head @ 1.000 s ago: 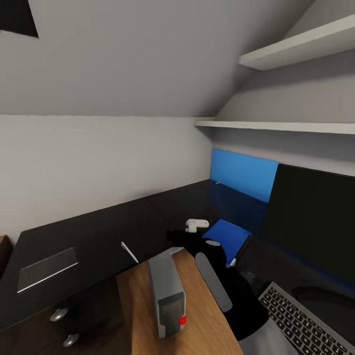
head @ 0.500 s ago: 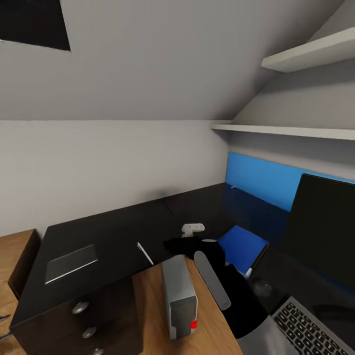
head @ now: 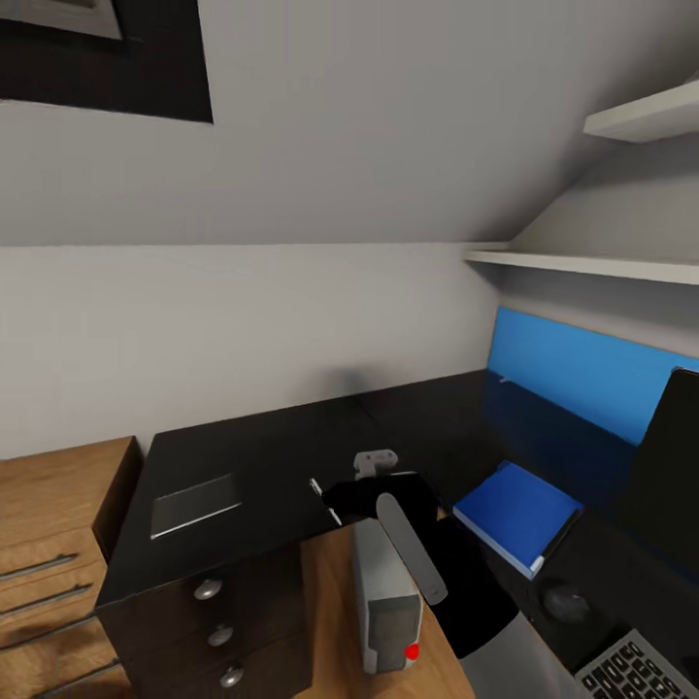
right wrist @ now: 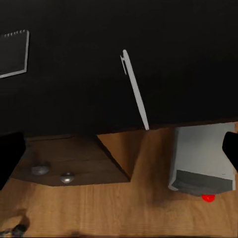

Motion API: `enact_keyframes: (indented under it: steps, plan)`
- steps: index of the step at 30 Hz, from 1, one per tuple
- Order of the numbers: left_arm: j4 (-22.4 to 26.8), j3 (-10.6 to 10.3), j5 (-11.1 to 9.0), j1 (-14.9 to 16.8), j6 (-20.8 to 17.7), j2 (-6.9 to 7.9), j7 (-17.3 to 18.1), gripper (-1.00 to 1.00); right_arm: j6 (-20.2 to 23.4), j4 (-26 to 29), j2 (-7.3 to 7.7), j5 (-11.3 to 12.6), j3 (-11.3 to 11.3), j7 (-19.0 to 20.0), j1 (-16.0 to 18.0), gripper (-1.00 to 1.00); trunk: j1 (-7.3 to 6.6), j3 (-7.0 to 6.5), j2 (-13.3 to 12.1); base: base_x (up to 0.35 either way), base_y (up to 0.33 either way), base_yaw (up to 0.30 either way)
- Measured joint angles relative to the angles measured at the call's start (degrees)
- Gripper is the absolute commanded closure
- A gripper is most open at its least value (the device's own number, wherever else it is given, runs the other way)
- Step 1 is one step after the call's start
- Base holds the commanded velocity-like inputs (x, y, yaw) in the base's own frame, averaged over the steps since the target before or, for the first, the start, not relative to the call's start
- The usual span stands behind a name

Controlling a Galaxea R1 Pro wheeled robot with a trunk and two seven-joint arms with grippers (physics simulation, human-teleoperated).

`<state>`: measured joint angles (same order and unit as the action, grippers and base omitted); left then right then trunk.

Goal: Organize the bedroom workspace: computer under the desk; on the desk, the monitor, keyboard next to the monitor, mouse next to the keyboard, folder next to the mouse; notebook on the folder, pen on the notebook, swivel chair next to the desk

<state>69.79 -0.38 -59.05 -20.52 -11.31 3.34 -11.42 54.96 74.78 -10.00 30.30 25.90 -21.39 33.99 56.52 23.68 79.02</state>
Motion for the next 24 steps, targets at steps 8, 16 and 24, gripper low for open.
enact_keyframes:
  steps: [8,16,24]
  plan:
    - [-0.1,0.1,0.0,-0.8,-0.1,0.12,-0.2,-1.0,-0.4,-3.1,0.0,-0.1,1.6,0.0,0.7,-1.0,-1.76,-1.44,-3.2,0.0,0.0,0.274]
    - [-0.5,0.1,0.1,-0.8,-0.1,0.56,-0.2,-1.0,-0.5,-3.6,0.0,-0.2,1.7,-0.1,0.8,-1.0,-3.52,-2.88,-6.4,0.0,0.0,0.28]
    - [-1.2,0.1,0.2,-0.8,-0.1,0.59,-0.4,-1.0,-0.5,-3.9,0.0,-0.2,1.7,-0.1,0.9,-1.0,-4.18,-3.42,-7.6,0.0,0.0,0.28]
